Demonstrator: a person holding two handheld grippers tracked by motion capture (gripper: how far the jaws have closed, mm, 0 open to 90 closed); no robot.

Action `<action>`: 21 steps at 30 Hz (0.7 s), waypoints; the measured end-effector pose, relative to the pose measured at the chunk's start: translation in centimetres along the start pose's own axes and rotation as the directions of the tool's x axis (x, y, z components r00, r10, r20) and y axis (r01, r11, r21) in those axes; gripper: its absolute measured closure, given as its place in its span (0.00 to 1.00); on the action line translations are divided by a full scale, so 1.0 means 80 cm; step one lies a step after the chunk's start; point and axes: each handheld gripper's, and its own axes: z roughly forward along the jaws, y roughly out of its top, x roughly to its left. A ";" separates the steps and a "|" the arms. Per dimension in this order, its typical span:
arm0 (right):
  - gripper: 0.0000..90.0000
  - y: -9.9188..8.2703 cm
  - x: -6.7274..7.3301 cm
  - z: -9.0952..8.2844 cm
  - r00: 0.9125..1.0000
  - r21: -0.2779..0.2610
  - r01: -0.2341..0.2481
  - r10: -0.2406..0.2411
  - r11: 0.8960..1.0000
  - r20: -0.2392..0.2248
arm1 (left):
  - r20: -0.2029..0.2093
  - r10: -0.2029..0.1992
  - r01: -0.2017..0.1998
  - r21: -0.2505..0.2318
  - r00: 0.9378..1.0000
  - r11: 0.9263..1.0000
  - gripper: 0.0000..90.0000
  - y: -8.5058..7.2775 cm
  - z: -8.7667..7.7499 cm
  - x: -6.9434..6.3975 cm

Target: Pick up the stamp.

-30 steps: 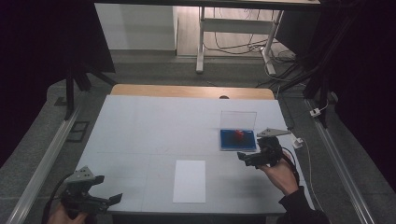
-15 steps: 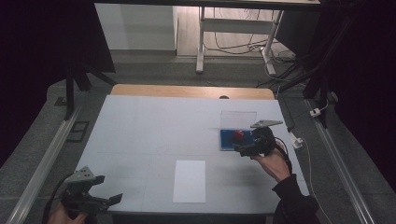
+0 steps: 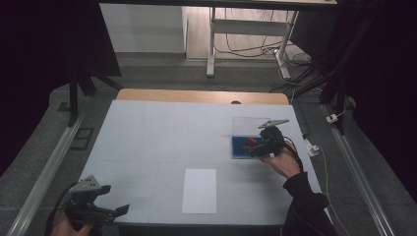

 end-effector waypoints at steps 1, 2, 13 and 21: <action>0.06 0.000 0.000 0.000 1.000 0.000 0.000 0.000 1.000 0.000 | 0.000 0.000 0.000 0.001 1.000 1.000 0.01 0.000 0.000 0.000; 0.08 0.001 -0.001 0.002 1.000 0.000 -0.001 0.001 1.000 -0.008 | -0.001 0.001 -0.001 0.001 1.000 1.000 0.01 0.000 0.000 0.000; 0.62 0.007 -0.020 0.013 0.998 0.045 0.034 -0.031 0.998 -0.055 | -0.002 0.005 -0.005 0.007 1.000 1.000 0.01 0.000 0.001 -0.001; 0.77 0.008 -0.025 0.016 0.997 0.048 0.034 -0.031 0.998 -0.075 | -0.005 0.005 -0.005 0.014 1.000 1.000 0.02 0.001 0.002 -0.001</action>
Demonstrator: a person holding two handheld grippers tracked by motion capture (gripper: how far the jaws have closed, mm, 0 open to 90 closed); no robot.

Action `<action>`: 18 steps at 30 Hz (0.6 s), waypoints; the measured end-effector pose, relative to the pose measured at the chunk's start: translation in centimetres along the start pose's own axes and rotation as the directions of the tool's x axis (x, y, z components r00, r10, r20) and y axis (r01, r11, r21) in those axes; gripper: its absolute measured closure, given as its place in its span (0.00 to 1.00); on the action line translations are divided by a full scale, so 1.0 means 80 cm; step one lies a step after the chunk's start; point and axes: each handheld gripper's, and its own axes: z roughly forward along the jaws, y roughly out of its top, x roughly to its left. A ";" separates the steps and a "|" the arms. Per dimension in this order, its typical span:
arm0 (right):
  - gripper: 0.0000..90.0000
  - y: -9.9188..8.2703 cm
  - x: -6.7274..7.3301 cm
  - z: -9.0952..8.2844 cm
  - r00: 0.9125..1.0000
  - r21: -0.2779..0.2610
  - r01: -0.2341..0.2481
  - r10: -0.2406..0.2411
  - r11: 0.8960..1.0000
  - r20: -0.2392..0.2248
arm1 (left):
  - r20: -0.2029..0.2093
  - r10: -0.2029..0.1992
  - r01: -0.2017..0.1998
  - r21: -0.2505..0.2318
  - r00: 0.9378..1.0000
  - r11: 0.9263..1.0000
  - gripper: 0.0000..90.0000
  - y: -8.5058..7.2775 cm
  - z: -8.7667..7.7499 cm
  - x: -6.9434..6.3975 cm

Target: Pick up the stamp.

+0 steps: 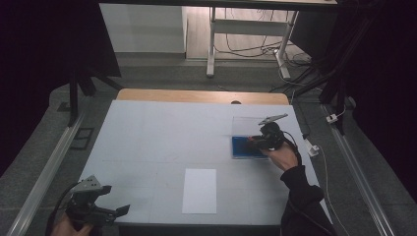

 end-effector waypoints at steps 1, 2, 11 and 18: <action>0.77 0.000 0.000 0.000 1.000 0.000 0.000 0.000 1.000 0.000 | 0.000 0.000 0.000 0.001 1.000 1.000 0.02 0.000 0.000 0.000; 0.78 0.000 0.000 0.001 1.000 0.004 0.002 -0.002 1.000 -0.001 | 0.000 0.000 0.000 0.001 1.000 1.000 0.02 0.000 0.000 0.000; 0.89 0.000 0.002 0.001 0.999 0.010 0.018 -0.018 1.000 0.028 | 0.003 -0.002 0.002 0.000 1.000 1.000 0.02 0.000 0.000 0.000; 0.89 0.004 0.008 -0.016 1.000 -0.048 0.015 -0.014 0.999 0.028 | 0.007 -0.004 0.004 -0.004 1.000 1.000 0.02 0.000 -0.001 0.001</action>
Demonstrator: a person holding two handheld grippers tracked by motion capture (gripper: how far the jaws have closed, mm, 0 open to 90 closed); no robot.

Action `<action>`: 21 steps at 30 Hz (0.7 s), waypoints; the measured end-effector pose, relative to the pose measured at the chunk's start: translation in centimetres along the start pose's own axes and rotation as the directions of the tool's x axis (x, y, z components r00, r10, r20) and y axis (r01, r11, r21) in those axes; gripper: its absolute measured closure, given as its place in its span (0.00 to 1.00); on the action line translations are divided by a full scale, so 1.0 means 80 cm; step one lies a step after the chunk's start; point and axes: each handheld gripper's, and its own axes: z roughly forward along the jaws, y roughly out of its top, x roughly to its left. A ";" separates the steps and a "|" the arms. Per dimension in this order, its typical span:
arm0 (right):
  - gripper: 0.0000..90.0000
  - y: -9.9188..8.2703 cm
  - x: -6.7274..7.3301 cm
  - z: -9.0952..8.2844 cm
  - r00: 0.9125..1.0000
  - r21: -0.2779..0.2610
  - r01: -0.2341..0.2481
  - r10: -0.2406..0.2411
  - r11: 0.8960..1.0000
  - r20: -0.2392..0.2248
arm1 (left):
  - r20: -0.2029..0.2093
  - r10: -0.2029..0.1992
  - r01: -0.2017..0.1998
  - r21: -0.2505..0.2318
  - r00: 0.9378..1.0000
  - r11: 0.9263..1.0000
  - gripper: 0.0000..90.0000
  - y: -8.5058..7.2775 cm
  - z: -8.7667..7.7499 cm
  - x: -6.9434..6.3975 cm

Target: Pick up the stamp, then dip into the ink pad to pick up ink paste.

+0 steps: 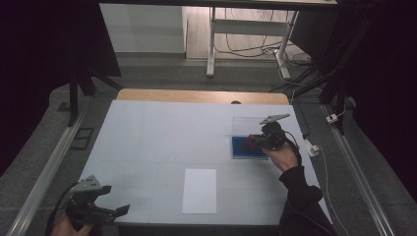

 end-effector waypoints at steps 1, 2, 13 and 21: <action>0.89 0.000 0.003 -0.003 1.000 -0.001 -0.001 0.001 1.000 0.002 | 0.000 0.000 0.000 0.000 1.000 1.000 0.02 0.000 0.000 0.000; 0.89 0.000 0.004 -0.004 1.000 -0.002 0.005 -0.005 1.000 0.006 | 0.000 0.000 0.000 -0.001 1.000 1.000 0.02 0.000 0.000 0.000; 0.89 0.000 0.008 -0.014 1.000 -0.014 -0.025 0.025 1.000 -0.001 | 0.000 0.003 -0.003 -0.001 1.000 1.000 0.02 0.000 0.000 -0.001; 0.89 0.000 0.005 -0.008 1.000 -0.006 -0.017 0.017 1.000 0.001 | 0.004 -0.002 0.002 -0.002 1.000 1.000 0.02 0.000 0.000 0.001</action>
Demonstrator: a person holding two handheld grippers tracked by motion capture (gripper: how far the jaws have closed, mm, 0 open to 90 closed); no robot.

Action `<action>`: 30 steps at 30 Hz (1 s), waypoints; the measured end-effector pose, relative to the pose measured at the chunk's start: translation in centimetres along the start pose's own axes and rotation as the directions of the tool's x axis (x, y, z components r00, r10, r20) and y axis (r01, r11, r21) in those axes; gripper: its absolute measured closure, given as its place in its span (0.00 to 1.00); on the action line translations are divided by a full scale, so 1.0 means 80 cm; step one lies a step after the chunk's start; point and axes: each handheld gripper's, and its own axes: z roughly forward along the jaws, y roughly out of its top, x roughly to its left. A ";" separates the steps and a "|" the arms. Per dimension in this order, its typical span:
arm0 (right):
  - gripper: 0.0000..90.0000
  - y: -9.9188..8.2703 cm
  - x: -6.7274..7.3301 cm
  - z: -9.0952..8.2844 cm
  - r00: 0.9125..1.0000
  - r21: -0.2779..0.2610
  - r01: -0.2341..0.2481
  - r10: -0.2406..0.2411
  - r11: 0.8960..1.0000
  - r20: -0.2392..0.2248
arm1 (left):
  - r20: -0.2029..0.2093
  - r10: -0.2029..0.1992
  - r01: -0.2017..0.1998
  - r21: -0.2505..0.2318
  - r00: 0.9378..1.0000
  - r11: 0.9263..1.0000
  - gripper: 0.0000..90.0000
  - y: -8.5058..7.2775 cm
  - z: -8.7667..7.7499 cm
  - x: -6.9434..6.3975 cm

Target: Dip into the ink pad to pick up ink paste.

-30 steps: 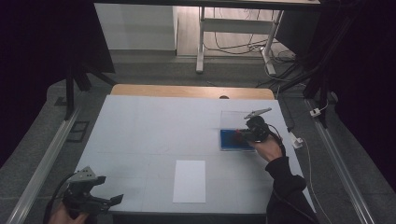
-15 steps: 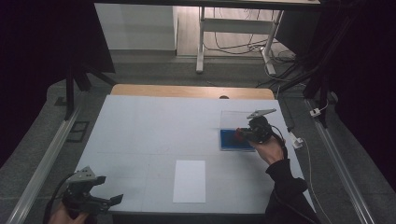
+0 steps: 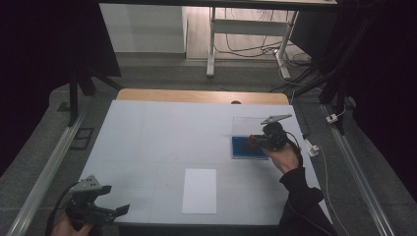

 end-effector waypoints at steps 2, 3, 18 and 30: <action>0.89 -0.001 0.001 0.003 1.000 0.013 -0.003 0.003 1.000 0.006 | 0.000 -0.001 0.001 -0.001 1.000 1.000 0.02 0.000 0.000 0.000; 0.89 -0.001 0.001 0.005 1.000 0.013 -0.002 0.001 1.000 0.011 | 0.000 -0.001 0.001 0.000 1.000 1.000 0.02 0.000 0.000 0.000; 0.89 -0.002 0.005 0.028 1.000 0.072 0.008 -0.010 0.997 0.020 | 0.000 -0.001 0.001 0.000 1.000 1.000 0.02 0.000 0.000 0.000; 0.90 -0.002 0.017 0.032 0.996 0.087 0.050 -0.056 0.995 0.071 | 0.000 -0.003 0.003 0.006 1.000 1.000 0.02 0.001 0.001 0.000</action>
